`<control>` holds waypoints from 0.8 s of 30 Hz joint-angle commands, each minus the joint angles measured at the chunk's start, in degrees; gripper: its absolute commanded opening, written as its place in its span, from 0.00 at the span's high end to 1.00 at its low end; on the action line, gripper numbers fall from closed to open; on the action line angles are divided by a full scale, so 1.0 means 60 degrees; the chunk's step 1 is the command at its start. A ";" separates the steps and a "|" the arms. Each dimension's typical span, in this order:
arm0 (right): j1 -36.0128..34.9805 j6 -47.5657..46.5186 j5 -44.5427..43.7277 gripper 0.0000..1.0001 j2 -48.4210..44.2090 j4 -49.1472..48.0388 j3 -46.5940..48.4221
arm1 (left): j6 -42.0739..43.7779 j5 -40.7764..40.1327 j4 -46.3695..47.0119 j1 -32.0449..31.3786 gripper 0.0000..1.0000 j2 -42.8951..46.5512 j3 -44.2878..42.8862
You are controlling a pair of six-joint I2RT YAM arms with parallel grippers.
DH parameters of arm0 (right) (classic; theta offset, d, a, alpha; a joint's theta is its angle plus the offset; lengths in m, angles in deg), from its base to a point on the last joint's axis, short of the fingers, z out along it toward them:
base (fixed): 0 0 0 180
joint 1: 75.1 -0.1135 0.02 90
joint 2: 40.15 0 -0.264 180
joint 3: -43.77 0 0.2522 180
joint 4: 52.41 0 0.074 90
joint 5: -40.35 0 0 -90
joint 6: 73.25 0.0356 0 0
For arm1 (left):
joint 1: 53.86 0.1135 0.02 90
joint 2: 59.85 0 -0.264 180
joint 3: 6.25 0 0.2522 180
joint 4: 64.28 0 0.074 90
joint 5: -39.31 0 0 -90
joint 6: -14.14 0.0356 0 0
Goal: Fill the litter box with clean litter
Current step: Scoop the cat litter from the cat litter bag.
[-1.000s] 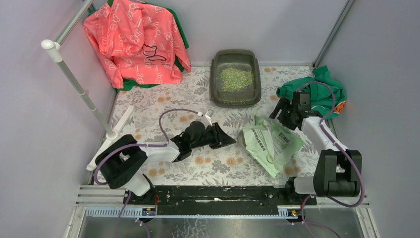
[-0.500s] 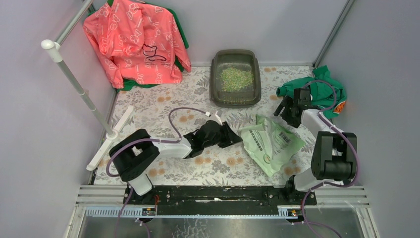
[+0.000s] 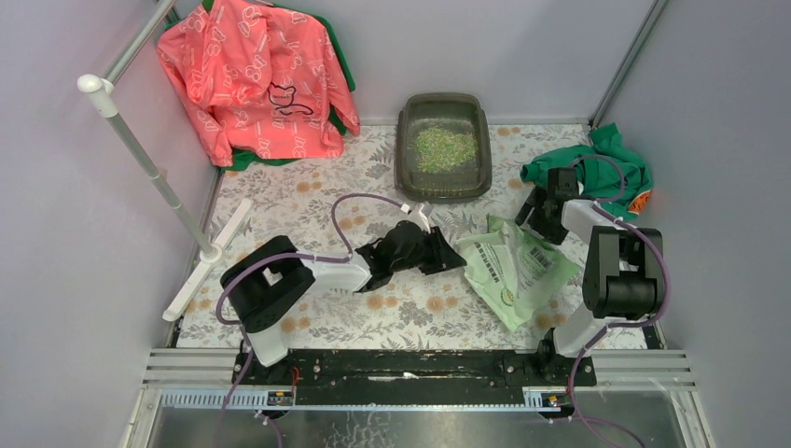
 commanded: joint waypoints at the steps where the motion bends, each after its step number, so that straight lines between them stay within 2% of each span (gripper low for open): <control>1: 0.0027 -0.0231 0.0124 0.18 0.0077 -0.0010 0.0379 | -0.0041 0.1475 0.2217 0.0132 1.00 -0.0314 0.0880; 4: 0.0031 -0.0232 0.0429 0.18 0.0155 -0.0039 0.0357 | -0.0584 0.1876 0.4617 0.0436 1.00 -0.0302 0.1879; 9: 0.0031 -0.0181 0.0746 0.18 0.0199 -0.0196 0.0259 | -0.0705 0.1913 0.5804 0.0784 1.00 -0.0162 0.2860; 14: 0.0013 -0.0065 0.1151 0.18 0.0363 -0.0368 0.0129 | -0.1040 0.2029 0.6735 0.0820 1.00 -0.1163 0.3023; 20: -0.0048 0.0022 0.1295 0.19 0.0400 -0.0531 -0.0024 | -0.1457 0.2011 0.7530 0.0867 1.00 -0.2723 0.2441; 24: -0.0160 0.0045 0.1310 0.19 0.0421 -0.0596 -0.0066 | -0.1870 0.1931 0.7602 0.0834 1.00 -0.3221 0.2104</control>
